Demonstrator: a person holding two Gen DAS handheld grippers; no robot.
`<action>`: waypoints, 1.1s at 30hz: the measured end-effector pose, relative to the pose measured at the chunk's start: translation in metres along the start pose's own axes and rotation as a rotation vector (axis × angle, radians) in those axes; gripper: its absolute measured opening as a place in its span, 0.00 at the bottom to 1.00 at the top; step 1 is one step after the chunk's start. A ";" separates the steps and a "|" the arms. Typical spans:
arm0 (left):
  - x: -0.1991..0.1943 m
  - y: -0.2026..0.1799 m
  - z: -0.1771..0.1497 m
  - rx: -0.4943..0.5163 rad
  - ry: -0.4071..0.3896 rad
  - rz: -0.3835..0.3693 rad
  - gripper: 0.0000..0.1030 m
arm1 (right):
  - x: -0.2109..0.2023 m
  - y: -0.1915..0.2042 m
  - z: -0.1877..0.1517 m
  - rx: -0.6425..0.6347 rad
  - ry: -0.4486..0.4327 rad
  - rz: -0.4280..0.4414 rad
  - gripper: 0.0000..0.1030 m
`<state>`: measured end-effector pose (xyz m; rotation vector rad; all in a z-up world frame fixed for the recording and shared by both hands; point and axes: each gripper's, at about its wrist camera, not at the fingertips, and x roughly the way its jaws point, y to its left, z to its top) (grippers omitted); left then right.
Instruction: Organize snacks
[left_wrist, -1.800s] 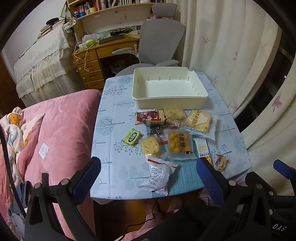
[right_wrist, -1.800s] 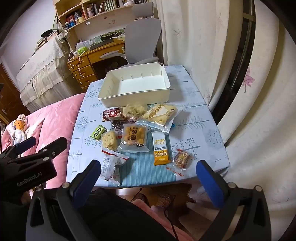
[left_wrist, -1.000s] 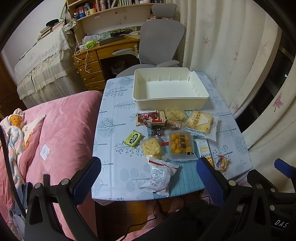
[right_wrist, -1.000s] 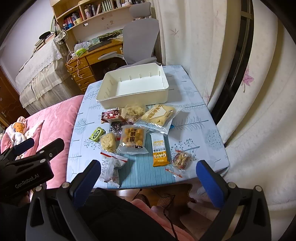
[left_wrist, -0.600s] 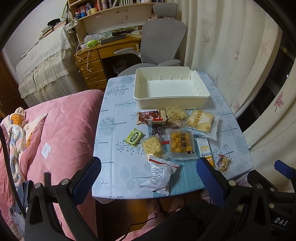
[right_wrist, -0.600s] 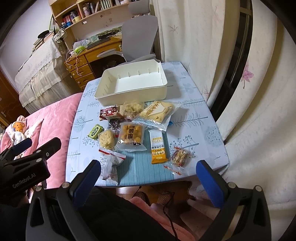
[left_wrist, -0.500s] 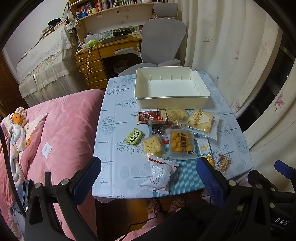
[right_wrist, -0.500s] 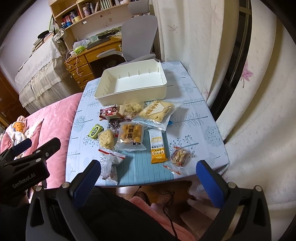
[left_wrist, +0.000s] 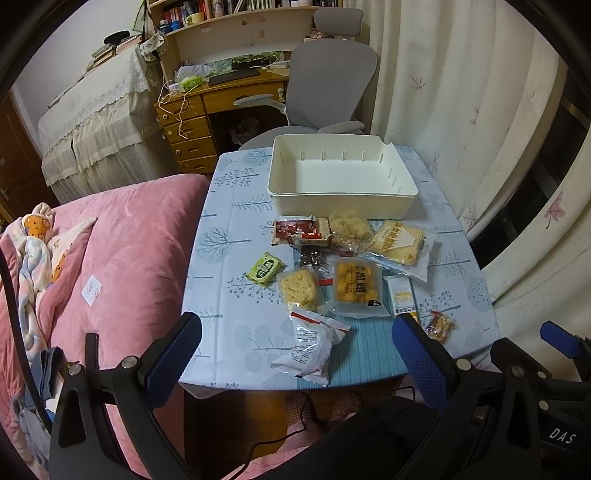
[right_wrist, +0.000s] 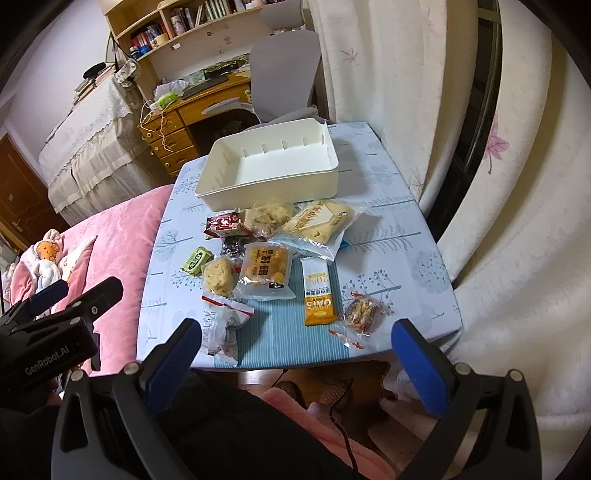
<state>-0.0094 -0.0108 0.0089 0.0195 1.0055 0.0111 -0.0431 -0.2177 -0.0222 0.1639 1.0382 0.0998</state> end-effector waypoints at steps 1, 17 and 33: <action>0.000 -0.002 0.000 -0.003 0.002 0.001 1.00 | 0.000 -0.001 0.001 -0.001 0.001 0.002 0.99; 0.015 -0.025 -0.006 -0.124 0.059 -0.012 1.00 | 0.007 -0.045 0.018 -0.029 0.040 0.086 0.90; 0.086 -0.017 -0.027 -0.183 0.266 0.015 0.93 | 0.071 -0.097 0.005 0.174 0.262 0.115 0.87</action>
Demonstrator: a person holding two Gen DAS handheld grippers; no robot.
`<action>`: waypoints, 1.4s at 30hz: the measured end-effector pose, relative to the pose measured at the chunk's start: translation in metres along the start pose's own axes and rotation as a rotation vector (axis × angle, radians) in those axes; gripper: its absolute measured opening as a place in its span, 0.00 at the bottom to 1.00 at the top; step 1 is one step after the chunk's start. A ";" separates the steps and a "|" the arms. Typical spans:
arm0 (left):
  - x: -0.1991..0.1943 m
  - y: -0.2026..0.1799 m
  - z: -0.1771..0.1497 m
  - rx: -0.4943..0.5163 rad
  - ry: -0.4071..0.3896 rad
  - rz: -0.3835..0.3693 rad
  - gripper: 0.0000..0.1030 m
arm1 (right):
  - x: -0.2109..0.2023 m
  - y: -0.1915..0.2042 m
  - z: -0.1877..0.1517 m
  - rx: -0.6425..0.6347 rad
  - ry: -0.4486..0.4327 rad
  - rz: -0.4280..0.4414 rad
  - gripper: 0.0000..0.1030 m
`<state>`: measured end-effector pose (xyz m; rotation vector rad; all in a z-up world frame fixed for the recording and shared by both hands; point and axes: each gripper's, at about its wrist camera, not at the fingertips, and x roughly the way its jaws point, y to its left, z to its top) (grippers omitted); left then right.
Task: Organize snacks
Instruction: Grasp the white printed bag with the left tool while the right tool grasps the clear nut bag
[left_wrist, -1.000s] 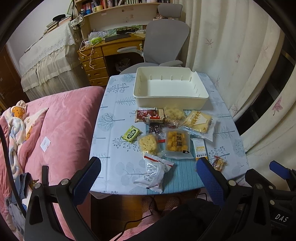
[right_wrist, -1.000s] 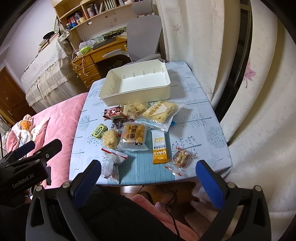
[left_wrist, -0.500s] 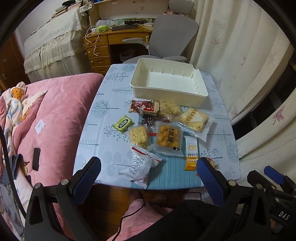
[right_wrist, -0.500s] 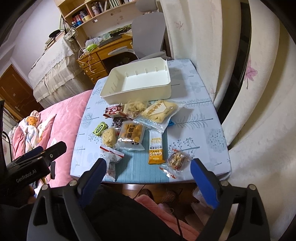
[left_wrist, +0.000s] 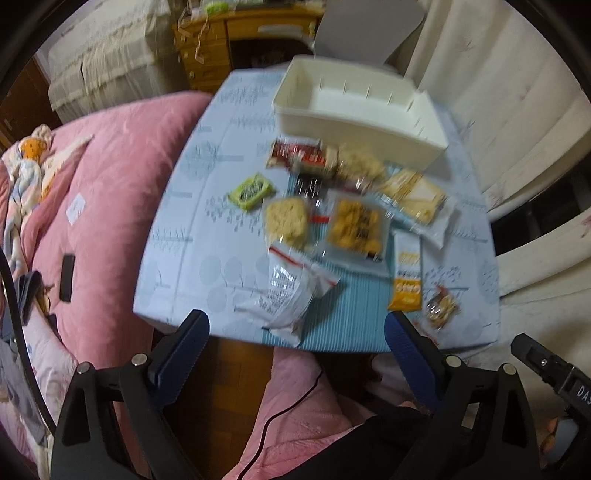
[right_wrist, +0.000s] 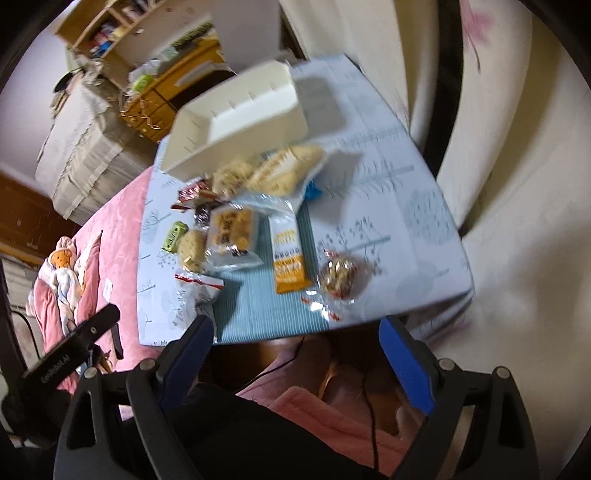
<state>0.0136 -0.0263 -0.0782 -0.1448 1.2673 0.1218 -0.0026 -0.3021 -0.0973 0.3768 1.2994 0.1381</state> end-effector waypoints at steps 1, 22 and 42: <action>0.009 0.001 0.001 -0.002 0.026 0.007 0.93 | 0.004 -0.003 0.000 0.014 0.014 0.002 0.86; 0.174 0.007 0.030 0.064 0.481 0.136 0.93 | 0.126 -0.059 0.038 0.477 0.398 0.005 0.70; 0.240 0.009 0.049 0.059 0.652 0.114 0.53 | 0.179 -0.085 0.052 0.662 0.429 -0.082 0.49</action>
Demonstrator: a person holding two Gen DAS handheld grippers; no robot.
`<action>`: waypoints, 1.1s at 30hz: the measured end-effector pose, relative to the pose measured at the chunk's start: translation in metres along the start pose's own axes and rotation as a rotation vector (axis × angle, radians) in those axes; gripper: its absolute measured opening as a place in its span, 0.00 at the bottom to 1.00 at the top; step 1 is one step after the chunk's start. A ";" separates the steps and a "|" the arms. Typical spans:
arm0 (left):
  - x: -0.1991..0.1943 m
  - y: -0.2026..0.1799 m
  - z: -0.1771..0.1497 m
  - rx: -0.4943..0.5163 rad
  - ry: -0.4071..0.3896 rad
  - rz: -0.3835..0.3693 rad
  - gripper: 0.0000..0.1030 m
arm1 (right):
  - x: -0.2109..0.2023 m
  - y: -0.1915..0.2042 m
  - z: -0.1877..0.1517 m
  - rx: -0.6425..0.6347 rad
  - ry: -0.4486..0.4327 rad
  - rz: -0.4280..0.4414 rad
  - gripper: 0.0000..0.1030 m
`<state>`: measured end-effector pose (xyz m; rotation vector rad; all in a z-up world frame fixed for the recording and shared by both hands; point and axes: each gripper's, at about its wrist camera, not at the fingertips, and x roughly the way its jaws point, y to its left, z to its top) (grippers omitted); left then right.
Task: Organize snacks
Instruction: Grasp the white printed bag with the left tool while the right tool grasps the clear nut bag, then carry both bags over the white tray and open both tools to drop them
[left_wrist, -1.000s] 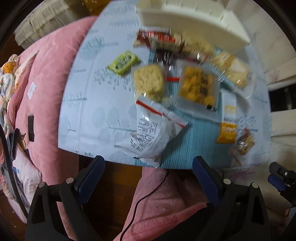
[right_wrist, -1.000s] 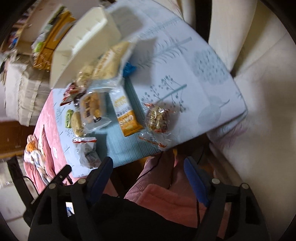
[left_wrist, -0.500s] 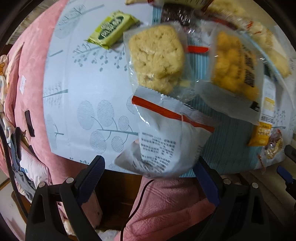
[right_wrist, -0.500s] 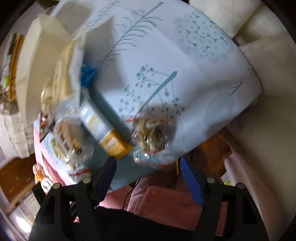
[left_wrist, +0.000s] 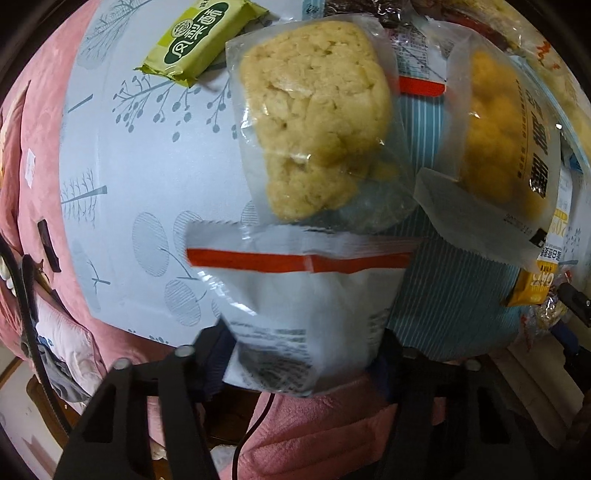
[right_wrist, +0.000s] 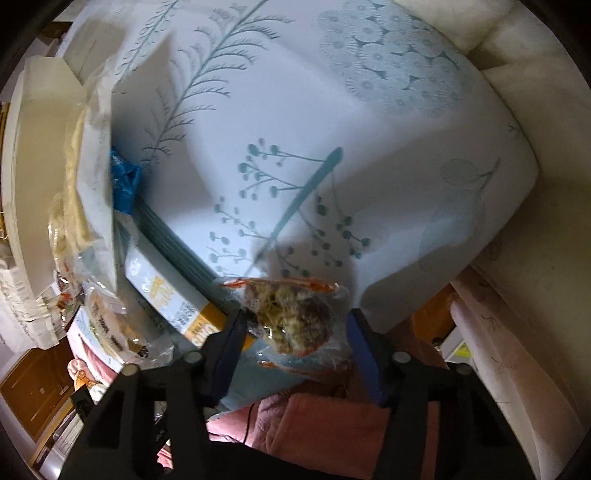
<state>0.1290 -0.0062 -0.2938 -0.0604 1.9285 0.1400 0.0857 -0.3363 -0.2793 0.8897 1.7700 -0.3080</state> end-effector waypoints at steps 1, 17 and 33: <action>-0.001 -0.001 -0.002 -0.003 -0.003 -0.003 0.51 | -0.002 0.002 0.000 -0.010 -0.002 0.000 0.48; -0.052 0.022 -0.065 -0.071 -0.185 -0.057 0.48 | -0.023 0.021 -0.025 -0.196 -0.120 -0.019 0.36; -0.179 0.027 -0.122 -0.047 -0.479 -0.157 0.48 | -0.109 0.042 -0.055 -0.388 -0.353 0.148 0.36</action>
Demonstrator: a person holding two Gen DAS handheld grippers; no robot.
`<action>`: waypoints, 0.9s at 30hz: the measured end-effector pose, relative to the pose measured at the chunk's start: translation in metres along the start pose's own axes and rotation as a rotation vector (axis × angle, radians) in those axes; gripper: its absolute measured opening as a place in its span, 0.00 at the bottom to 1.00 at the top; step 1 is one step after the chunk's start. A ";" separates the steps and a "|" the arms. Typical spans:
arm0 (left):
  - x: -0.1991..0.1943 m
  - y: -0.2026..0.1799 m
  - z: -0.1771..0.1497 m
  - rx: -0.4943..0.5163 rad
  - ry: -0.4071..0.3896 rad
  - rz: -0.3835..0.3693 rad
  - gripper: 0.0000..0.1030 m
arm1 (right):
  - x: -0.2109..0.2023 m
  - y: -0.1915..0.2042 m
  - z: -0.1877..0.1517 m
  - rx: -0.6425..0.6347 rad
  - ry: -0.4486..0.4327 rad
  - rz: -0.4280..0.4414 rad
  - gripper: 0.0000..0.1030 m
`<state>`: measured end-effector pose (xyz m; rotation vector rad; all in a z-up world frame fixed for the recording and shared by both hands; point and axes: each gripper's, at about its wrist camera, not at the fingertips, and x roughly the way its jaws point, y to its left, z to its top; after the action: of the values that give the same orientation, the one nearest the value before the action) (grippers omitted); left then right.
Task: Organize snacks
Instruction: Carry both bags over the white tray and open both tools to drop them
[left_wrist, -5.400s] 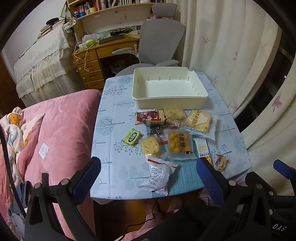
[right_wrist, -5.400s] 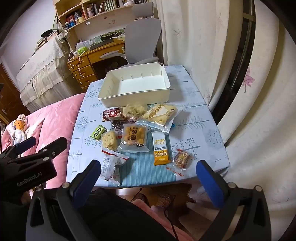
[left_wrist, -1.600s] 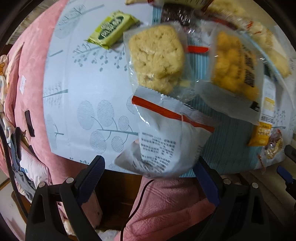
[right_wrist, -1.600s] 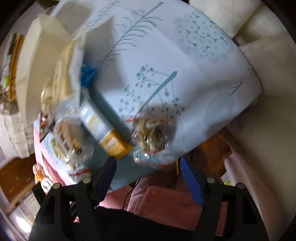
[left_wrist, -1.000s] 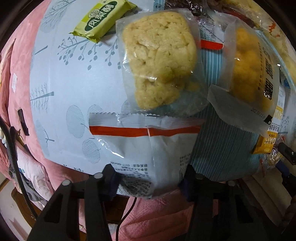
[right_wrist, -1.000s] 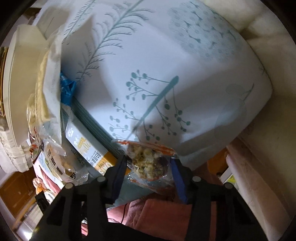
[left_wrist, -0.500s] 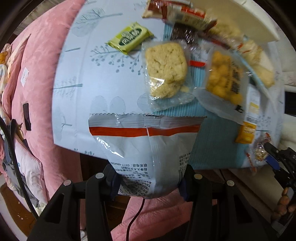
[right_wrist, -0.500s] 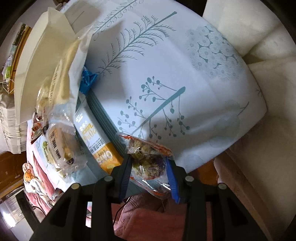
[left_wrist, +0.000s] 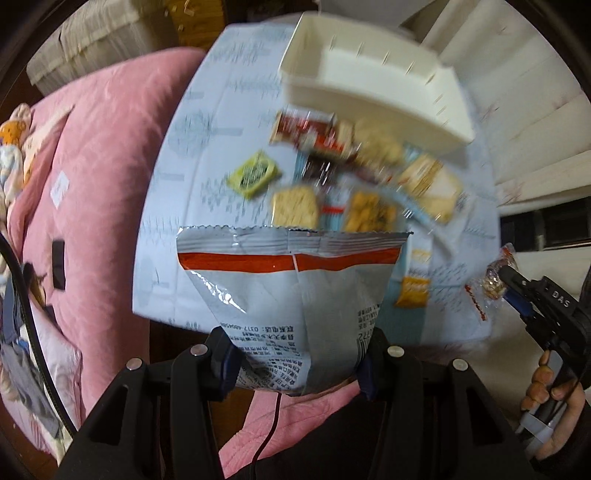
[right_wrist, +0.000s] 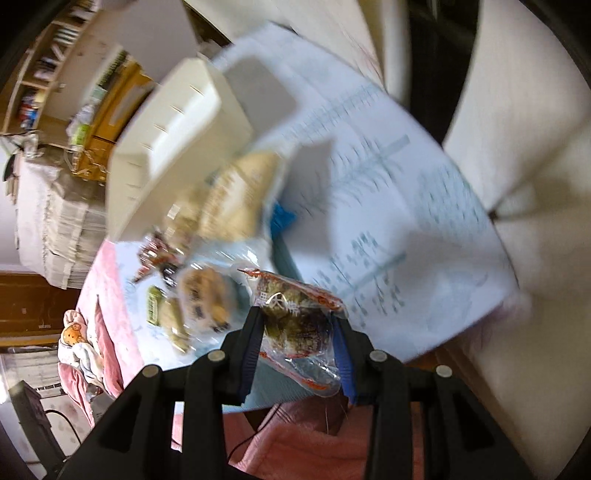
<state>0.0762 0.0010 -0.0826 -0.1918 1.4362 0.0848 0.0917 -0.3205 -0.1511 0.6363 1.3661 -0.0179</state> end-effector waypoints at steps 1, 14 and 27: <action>-0.007 -0.002 0.005 0.006 -0.016 -0.002 0.48 | -0.007 0.004 0.004 -0.010 -0.022 0.012 0.36; -0.063 -0.026 0.115 0.075 -0.187 -0.022 0.48 | -0.037 0.083 0.055 -0.153 -0.254 0.118 0.36; -0.024 -0.038 0.214 0.128 -0.343 -0.142 0.48 | -0.005 0.154 0.104 -0.350 -0.442 0.112 0.36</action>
<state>0.2885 0.0036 -0.0297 -0.1641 1.0785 -0.0869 0.2414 -0.2390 -0.0771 0.3822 0.8762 0.1597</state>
